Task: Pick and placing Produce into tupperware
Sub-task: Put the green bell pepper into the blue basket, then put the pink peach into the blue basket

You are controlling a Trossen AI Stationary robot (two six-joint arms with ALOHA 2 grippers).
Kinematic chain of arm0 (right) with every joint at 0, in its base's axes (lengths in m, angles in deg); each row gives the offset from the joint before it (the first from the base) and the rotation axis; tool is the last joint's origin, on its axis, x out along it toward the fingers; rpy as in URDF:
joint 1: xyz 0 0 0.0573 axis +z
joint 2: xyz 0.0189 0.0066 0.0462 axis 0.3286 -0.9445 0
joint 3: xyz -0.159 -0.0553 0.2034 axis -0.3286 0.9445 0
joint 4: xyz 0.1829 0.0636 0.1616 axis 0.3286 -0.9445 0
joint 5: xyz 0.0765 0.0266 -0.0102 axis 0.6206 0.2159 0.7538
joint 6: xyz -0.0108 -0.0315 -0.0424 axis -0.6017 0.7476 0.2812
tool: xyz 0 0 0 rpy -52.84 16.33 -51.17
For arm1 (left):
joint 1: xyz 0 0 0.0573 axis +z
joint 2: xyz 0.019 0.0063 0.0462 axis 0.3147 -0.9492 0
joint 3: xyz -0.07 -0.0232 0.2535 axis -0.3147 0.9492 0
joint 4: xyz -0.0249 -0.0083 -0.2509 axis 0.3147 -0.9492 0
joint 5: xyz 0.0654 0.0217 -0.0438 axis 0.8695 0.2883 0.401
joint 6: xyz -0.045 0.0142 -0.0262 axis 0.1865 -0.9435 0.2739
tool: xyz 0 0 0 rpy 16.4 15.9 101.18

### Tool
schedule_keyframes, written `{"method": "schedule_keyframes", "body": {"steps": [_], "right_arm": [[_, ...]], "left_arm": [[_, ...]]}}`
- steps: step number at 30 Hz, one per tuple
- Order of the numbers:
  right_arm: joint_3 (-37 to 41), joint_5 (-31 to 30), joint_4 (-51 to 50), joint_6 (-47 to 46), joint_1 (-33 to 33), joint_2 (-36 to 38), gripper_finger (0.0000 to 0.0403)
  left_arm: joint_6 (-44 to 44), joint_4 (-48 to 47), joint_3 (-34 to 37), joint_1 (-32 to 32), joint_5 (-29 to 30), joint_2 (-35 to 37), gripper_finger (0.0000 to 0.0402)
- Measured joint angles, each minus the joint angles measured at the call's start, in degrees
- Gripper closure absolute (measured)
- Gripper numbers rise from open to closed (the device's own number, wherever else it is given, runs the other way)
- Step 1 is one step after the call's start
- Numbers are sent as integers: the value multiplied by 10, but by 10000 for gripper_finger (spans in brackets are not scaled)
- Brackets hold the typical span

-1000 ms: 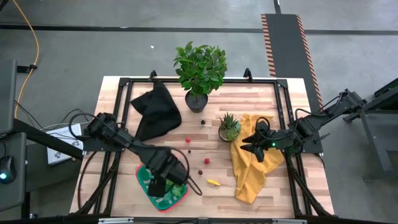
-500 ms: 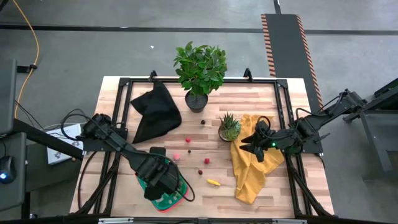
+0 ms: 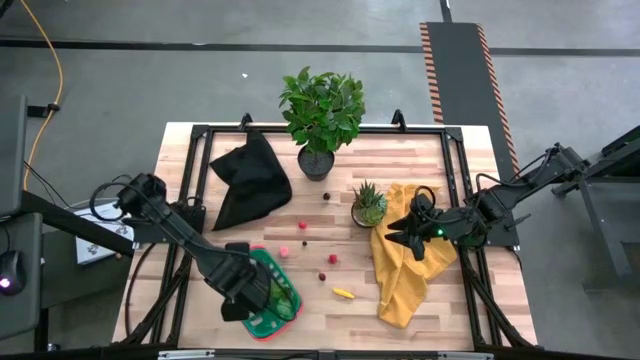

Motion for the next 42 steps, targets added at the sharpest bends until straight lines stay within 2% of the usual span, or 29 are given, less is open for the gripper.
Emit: {"method": "schedule_keyframes", "body": {"steps": [7,15,30,34,42], "right_arm": [[0,0,1,-5,0,0,215],[0,0,5,-19,-1,0,215],[0,0,5,-26,-2,0,215],[0,0,5,-24,-2,0,215],[0,0,5,-14,-2,0,215]], "left_arm": [[51,122,98,1,32,60,197],[113,244,207,1,38,108,197],[122,299,247,1,39,113,196],[124,303,247,1,37,113,177],[135,301,247,1,36,113,99]]}}
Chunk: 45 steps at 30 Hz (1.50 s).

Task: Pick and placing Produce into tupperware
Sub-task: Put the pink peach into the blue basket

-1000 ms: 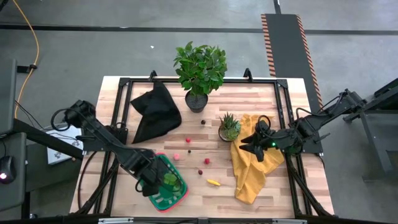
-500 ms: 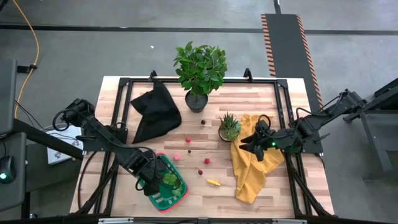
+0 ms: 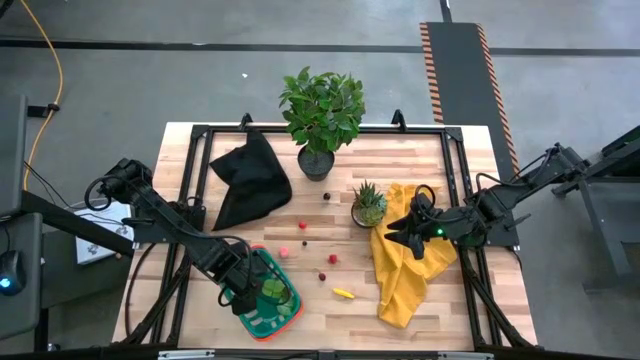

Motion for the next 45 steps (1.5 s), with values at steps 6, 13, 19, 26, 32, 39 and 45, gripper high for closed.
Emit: {"method": "schedule_keyframes", "body": {"steps": [6,13,19,26,32,39,45], "right_arm": [[0,22,18,-4,0,-5,215],[0,52,48,18,0,-30,215],[0,52,51,24,-4,-31,215],[0,50,51,34,-4,-31,215],[0,47,52,37,-4,-31,215],[0,47,56,51,-4,-31,215],[0,47,56,65,-4,-31,215]], "left_arm": [[-2,3,0,0,-38,0,76],[-21,5,-8,0,-90,-1,110],[-63,-10,-67,1,-89,-1,148],[-114,-96,-157,38,-37,-1,180],[-168,-124,-234,87,18,-1,192],[-177,-84,-314,131,48,-1,201],[-183,-38,-341,166,53,0,208]]}}
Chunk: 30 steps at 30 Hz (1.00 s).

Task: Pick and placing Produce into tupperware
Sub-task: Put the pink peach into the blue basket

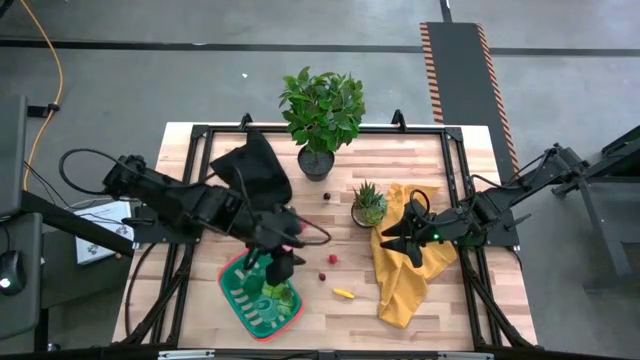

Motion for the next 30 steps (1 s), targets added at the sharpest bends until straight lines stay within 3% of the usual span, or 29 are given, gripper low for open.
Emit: {"method": "schedule_keyframes", "body": {"steps": [11,18,21,30], "right_arm": [[0,7,0,25,0,0,215],[0,3,0,-3,0,0,215],[0,-8,0,-5,0,0,215],[0,-36,-1,-26,0,0,215]], "left_arm": [[-154,-145,0,123,-148,0,223],[-287,-185,0,167,-150,0,242],[-321,-201,-1,176,-126,-12,242],[-297,-230,0,199,-166,-86,240]]}}
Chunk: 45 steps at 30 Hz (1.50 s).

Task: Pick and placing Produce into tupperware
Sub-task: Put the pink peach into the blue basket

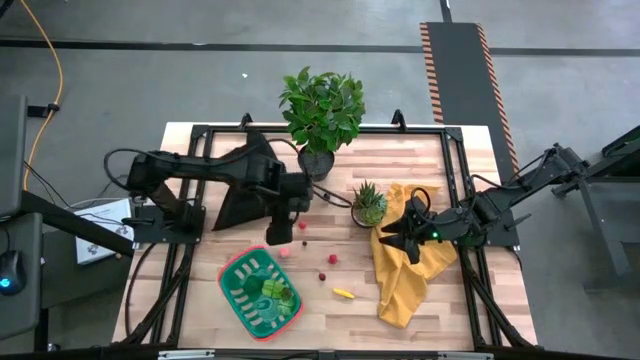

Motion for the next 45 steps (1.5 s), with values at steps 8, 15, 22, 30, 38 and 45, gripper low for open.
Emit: {"method": "schedule_keyframes", "body": {"steps": [8,15,22,30,38,45], "right_arm": [[0,-9,0,0,0,0,215],[0,-7,0,0,0,0,215],[0,6,-1,2,0,0,215],[0,7,-9,2,0,0,215],[0,1,-10,-5,0,0,215],[0,-4,-11,-25,-1,0,215]], "left_arm": [[49,-6,0,-4,-26,-36,239],[126,21,0,-4,-47,-43,238],[198,18,0,-4,-57,-43,238],[242,18,0,-4,-78,-43,238],[230,16,0,7,-132,-76,238],[177,-7,0,11,-161,-123,238]]}}
